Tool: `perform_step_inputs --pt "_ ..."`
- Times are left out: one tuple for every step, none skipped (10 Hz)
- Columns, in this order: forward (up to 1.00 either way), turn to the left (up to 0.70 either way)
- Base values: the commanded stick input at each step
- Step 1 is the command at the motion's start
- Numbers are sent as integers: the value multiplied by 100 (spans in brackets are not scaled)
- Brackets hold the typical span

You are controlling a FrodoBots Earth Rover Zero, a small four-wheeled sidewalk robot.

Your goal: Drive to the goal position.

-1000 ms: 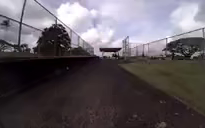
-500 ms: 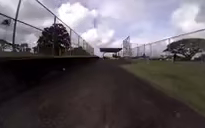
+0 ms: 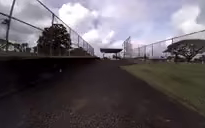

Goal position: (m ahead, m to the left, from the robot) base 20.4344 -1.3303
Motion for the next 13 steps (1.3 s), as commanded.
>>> perform_step_inputs --pt "85 0" --pt "85 0" --pt "85 0" --pt "85 0" --pt "85 0" --pt "85 0" --pt "85 0" --pt "85 0" --pt "85 0" --pt "85 0" --pt "85 0" --pt "85 0" --pt "85 0"
